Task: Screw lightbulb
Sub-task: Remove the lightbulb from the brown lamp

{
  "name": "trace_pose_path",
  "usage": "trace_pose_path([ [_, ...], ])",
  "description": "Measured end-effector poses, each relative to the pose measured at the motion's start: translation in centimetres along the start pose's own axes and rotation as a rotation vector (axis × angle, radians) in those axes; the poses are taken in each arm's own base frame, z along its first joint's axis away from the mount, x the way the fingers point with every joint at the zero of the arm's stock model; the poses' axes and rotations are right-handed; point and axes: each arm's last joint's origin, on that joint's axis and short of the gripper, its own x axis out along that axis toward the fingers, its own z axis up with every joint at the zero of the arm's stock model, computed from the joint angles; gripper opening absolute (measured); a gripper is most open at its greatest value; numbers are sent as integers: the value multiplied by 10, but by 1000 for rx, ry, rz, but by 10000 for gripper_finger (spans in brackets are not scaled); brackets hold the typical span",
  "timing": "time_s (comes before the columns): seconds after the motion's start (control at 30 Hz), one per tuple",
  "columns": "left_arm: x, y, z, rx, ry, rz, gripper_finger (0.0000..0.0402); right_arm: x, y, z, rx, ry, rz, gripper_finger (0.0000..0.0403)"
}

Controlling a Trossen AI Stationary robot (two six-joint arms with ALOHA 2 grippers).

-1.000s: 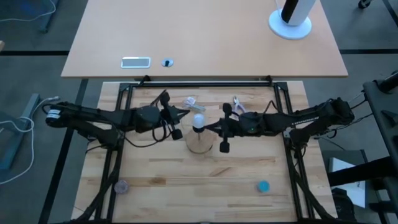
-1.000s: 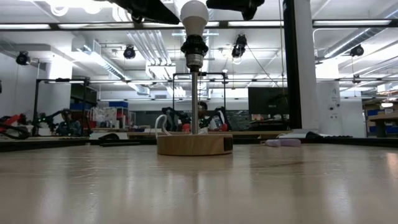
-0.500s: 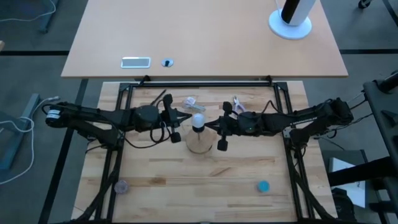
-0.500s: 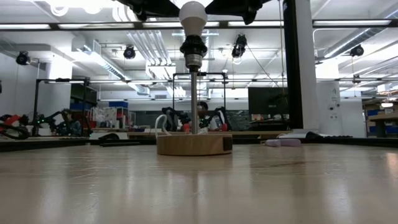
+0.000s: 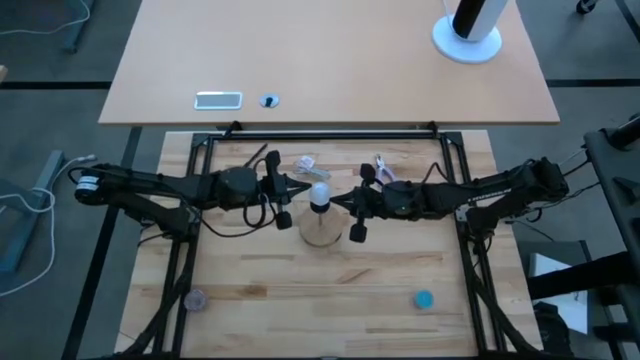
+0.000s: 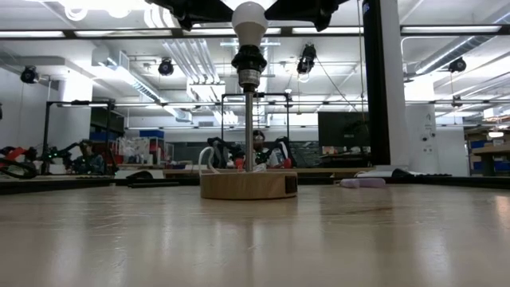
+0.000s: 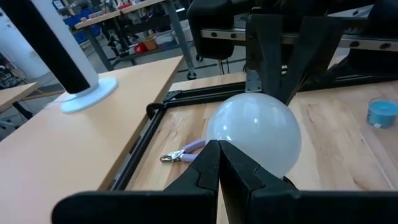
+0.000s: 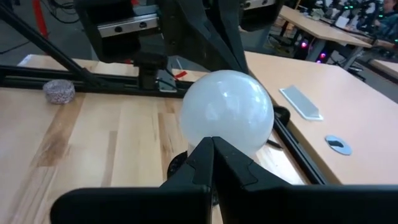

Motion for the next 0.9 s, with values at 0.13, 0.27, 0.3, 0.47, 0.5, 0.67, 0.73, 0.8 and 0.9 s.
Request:
trace_pose_path([
  [0.13,-1,-1,0,-18,-1,-19,0,0,-1,0,8,5,-15,0],
  [0.27,-4,-6,1,-22,1,-61,0,0,-3,-1,7,15,-60,0],
  [0.3,-5,-8,1,-27,-2,-86,0,0,-4,-1,8,16,-83,0],
  [0.47,-6,-18,-4,-30,36,-124,0,1,-6,-1,11,15,-110,0],
  [0.5,-8,-19,-2,-35,25,-115,0,1,-5,-1,10,16,-108,0],
  [0.67,-15,-18,-2,-42,60,-27,0,-1,-5,-5,13,61,-99,0],
  [0.73,-18,-15,-1,-43,59,37,0,-4,-5,-7,18,91,-89,0],
  [0.8,-20,-11,1,-38,55,95,0,-7,-3,-7,20,101,-49,0],
  [0.9,-15,-6,0,-20,56,156,0,-7,1,-6,26,84,37,0],
])
